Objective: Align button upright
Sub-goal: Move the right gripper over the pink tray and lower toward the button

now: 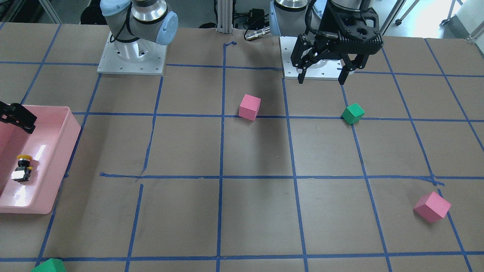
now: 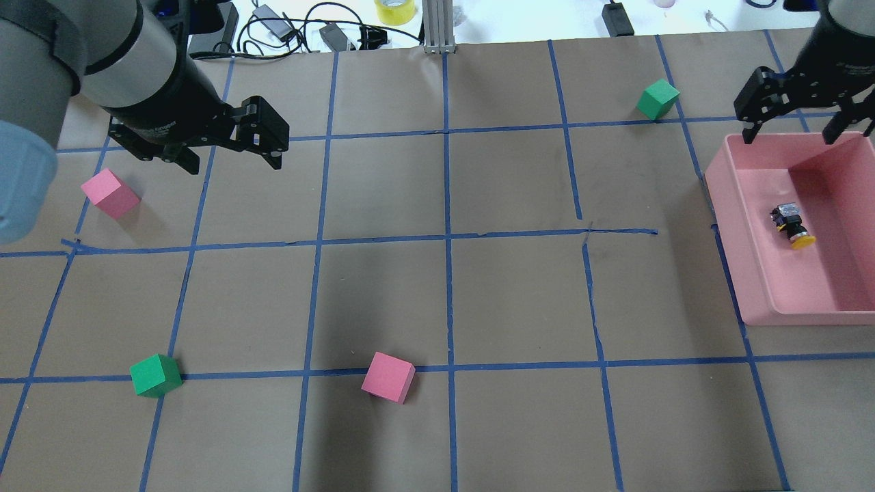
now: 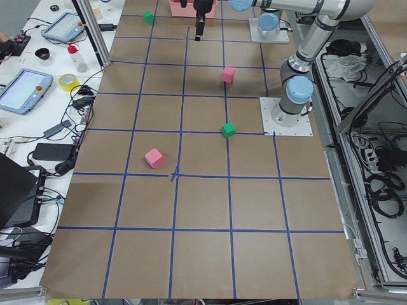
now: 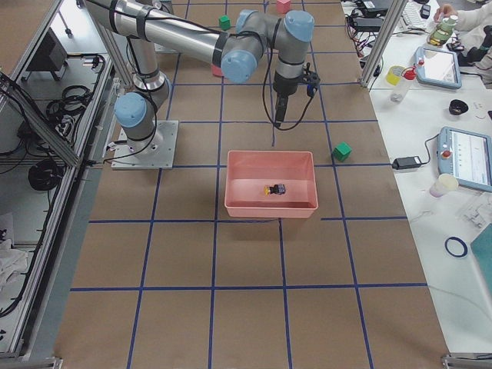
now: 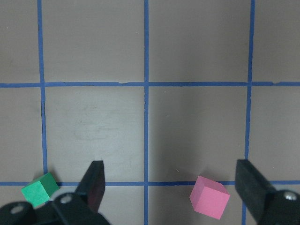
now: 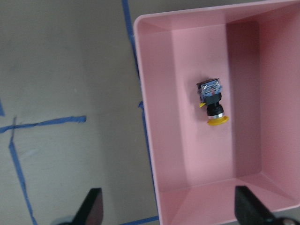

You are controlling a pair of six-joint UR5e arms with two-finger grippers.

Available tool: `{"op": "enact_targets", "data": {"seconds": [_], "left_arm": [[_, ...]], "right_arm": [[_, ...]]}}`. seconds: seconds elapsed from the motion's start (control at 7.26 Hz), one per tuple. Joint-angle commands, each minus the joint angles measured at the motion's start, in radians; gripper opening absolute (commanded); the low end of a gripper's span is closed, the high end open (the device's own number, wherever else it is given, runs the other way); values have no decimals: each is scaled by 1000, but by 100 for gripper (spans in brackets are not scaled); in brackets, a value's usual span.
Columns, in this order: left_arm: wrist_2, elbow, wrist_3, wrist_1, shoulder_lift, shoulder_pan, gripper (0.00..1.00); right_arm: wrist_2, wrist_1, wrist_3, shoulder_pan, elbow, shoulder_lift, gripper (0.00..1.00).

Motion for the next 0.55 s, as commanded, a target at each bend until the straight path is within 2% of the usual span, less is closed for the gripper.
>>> {"op": "enact_targets", "data": {"seconds": [0.0, 0.28, 0.41], "left_arm": [[0, 0, 0, 0, 0, 0, 100], [0, 0, 0, -1, 0, 0, 100], [0, 0, 0, -1, 0, 0, 100]], "right_arm": [[1, -265, -82, -103, 140, 50, 100], [-8, -383, -108, -111, 211, 73, 100], [-10, -398, -102, -125, 218, 107, 100]]}}
